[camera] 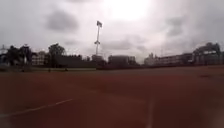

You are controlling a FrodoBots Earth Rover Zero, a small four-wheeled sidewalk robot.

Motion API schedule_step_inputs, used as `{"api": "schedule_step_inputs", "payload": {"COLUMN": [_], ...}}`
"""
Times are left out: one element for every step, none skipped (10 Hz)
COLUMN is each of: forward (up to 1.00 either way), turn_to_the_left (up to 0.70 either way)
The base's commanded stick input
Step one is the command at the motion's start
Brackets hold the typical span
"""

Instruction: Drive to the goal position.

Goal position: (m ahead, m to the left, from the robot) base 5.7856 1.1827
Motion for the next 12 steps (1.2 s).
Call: {"api": "schedule_step_inputs", "payload": {"forward": [0.5, 0.5, 0.5, 0.5, 0.5, 0.5, 0.5, 0.5, 0.5, 0.5, 0.5, 0.5], "turn_to_the_left": [0.0, 0.0, 0.0, 0.0, 0.0, -0.07, -0.23, -0.5, -0.5, -0.47, -0.42, 0.0]}}
